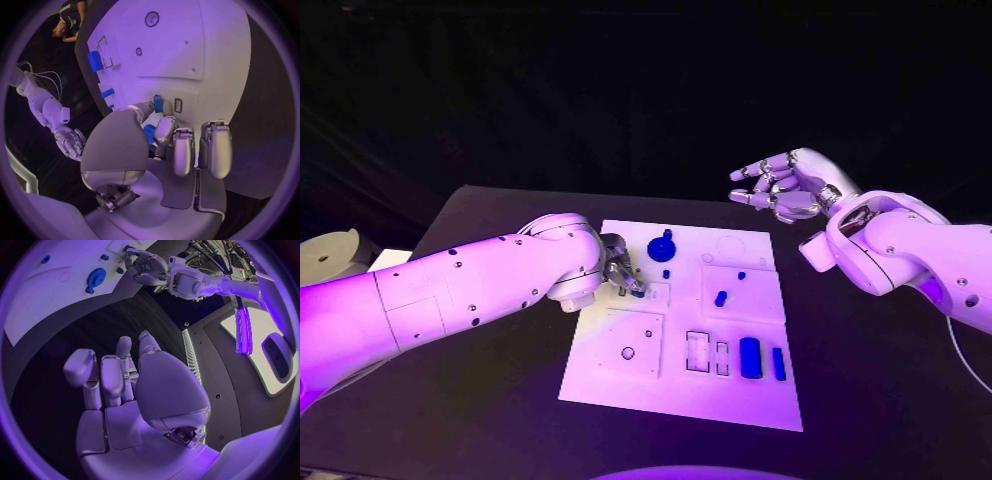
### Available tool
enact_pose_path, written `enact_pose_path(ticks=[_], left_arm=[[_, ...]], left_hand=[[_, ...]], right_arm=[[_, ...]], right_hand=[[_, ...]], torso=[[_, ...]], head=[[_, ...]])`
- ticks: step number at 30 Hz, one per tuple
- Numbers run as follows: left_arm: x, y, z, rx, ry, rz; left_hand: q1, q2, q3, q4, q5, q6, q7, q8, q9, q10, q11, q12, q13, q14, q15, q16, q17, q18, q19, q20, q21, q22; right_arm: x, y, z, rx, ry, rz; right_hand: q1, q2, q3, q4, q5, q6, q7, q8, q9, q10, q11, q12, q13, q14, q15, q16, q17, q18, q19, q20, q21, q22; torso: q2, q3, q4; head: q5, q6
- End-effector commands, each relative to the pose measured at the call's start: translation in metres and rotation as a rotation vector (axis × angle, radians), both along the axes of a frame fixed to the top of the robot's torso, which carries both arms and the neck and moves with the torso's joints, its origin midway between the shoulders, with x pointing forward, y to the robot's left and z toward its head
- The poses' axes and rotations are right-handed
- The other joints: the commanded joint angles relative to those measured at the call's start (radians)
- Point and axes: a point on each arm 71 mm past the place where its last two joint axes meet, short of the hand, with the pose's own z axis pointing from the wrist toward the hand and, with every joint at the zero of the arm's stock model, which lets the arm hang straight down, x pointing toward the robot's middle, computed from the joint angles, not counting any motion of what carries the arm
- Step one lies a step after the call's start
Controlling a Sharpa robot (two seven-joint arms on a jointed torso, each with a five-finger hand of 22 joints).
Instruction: Assemble the parts on the task board
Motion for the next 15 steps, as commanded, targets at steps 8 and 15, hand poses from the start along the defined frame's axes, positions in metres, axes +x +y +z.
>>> enact_pose_path(ticks=[8, 15], left_arm=[[-0.0017, -0.0007, -0.0096, 0.065, 0.074, -0.005], [-0.0014, -0.0025, -0.0116, 0.080, 0.093, -0.024]], left_hand=[[-0.053, 0.007, 0.145, -0.134, 0.000, 0.016, -0.017, 0.016, 0.012, 0.014, -0.008, 0.017, 0.014, 0.105, -0.002, 0.003, 0.263, -0.019, 0.073, 0.000, 0.006, 0.176], [-0.111, 0.011, 0.100, -0.108, -0.001, 0.035, -0.027, 0.018, 0.014, 0.025, -0.017, 0.033, 0.030, 0.105, -0.009, 0.003, 0.263, -0.019, 0.073, -0.006, 0.005, 0.176]], right_arm=[[0.0012, 0.0001, 0.0008, 0.086, 0.016, -0.002], [0.0009, 0.0010, 0.0007, 0.123, 0.036, 0.001]], right_hand=[[0.022, 0.007, -0.004, 0.019, 0.008, -0.026, 0.053, -0.012, -0.001, -0.056, 0.059, -0.398, -0.385, -0.212, 0.065, -0.740, -0.546, 0.063, -0.224, 0.060, -0.572, -0.549], [0.012, 0.010, -0.011, -0.010, 0.010, -0.033, 0.071, -0.011, -0.001, -0.011, 0.079, -0.505, -0.585, -0.216, 0.094, -0.975, -0.714, 0.055, -0.183, 0.100, -0.805, -0.713]], torso=[[0.000, 0.0006, -0.0006], [0.000, 0.0014, -0.0002]], head=[[0.001, -0.004], [0.002, -0.006]])
